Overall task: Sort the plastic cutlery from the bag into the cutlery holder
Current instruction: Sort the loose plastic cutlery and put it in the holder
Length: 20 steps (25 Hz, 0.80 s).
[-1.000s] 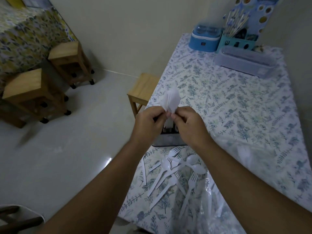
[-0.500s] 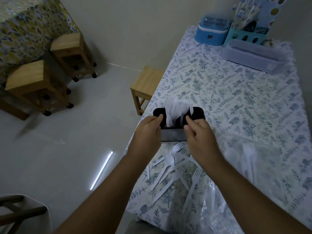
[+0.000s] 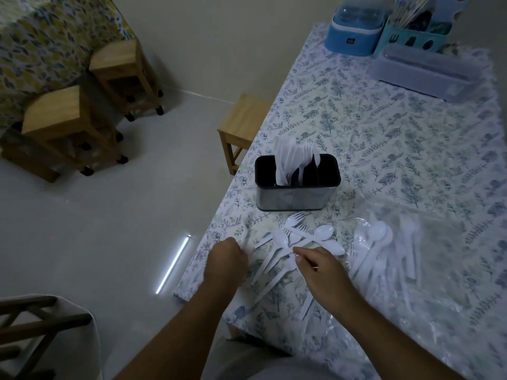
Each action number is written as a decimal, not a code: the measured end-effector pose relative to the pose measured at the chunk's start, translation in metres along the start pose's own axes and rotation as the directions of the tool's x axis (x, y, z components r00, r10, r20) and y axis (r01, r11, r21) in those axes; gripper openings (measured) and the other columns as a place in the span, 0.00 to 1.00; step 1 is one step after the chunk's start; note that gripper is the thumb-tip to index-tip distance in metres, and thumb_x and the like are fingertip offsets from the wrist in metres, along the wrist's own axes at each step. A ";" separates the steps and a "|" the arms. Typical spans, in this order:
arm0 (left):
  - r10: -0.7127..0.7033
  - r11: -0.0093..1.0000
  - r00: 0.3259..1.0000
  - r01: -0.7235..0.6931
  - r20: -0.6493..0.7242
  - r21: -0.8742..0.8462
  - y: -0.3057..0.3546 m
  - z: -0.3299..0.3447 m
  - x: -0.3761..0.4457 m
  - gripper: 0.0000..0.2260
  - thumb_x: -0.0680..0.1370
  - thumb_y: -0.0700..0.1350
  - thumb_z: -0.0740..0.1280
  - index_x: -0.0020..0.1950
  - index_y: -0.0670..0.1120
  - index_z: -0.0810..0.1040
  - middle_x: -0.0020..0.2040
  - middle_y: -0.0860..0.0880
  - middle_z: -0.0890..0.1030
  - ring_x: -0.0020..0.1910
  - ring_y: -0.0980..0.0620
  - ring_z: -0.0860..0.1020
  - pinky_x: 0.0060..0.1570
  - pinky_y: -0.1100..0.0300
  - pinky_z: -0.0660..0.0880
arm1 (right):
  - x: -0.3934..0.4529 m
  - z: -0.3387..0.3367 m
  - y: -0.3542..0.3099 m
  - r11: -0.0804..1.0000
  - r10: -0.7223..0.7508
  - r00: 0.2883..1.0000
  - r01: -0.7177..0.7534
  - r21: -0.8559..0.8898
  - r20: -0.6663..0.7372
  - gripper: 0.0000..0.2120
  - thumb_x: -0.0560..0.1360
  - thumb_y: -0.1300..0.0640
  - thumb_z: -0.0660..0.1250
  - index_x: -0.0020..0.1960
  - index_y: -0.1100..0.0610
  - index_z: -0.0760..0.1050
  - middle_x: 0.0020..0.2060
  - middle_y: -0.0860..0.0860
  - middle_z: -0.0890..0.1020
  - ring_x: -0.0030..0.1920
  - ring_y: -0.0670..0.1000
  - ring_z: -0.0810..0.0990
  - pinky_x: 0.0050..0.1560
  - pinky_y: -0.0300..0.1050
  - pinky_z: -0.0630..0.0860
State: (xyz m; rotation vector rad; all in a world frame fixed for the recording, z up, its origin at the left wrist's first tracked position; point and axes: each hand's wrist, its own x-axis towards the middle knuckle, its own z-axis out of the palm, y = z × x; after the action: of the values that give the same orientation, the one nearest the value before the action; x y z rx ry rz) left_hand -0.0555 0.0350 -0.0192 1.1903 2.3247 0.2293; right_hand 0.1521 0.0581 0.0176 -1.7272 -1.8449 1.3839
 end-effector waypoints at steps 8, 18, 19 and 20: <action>0.607 0.794 0.750 -0.555 0.263 -0.248 0.052 0.001 -0.053 0.07 0.79 0.46 0.66 0.45 0.48 0.83 0.39 0.51 0.83 0.35 0.55 0.79 0.38 0.61 0.76 | 0.002 -0.001 0.011 0.756 0.323 0.943 -0.306 0.579 0.077 0.07 0.80 0.54 0.68 0.55 0.55 0.81 0.46 0.54 0.87 0.50 0.58 0.86 0.57 0.57 0.82; 0.586 0.789 0.798 -0.601 0.138 0.125 0.101 0.041 0.024 0.05 0.77 0.40 0.70 0.51 0.41 0.81 0.49 0.42 0.78 0.50 0.41 0.78 0.45 0.51 0.77 | -0.015 -0.033 0.044 0.538 0.501 0.865 -0.336 0.773 0.026 0.09 0.81 0.58 0.64 0.52 0.63 0.80 0.33 0.55 0.75 0.32 0.53 0.73 0.32 0.46 0.71; 0.589 0.794 0.802 -0.597 0.099 0.113 0.100 0.039 0.022 0.06 0.76 0.40 0.70 0.52 0.41 0.81 0.49 0.42 0.78 0.49 0.42 0.78 0.45 0.52 0.76 | -0.016 -0.034 0.046 0.505 0.504 0.862 -0.338 0.794 0.046 0.10 0.81 0.60 0.64 0.56 0.66 0.79 0.33 0.56 0.75 0.32 0.53 0.74 0.33 0.47 0.72; 0.586 0.806 0.809 -0.587 0.034 0.080 0.099 0.037 0.015 0.07 0.76 0.41 0.70 0.54 0.42 0.80 0.50 0.43 0.77 0.49 0.44 0.78 0.46 0.53 0.76 | -0.017 -0.035 0.048 0.485 0.504 0.862 -0.336 0.807 0.056 0.11 0.81 0.61 0.64 0.57 0.69 0.76 0.33 0.56 0.75 0.31 0.54 0.74 0.34 0.48 0.73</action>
State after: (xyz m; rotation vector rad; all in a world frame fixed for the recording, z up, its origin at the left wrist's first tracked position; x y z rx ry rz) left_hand 0.0266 0.1037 -0.0194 1.9343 1.9017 0.3374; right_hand 0.2125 0.0510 0.0067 -1.7155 -0.4585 1.7508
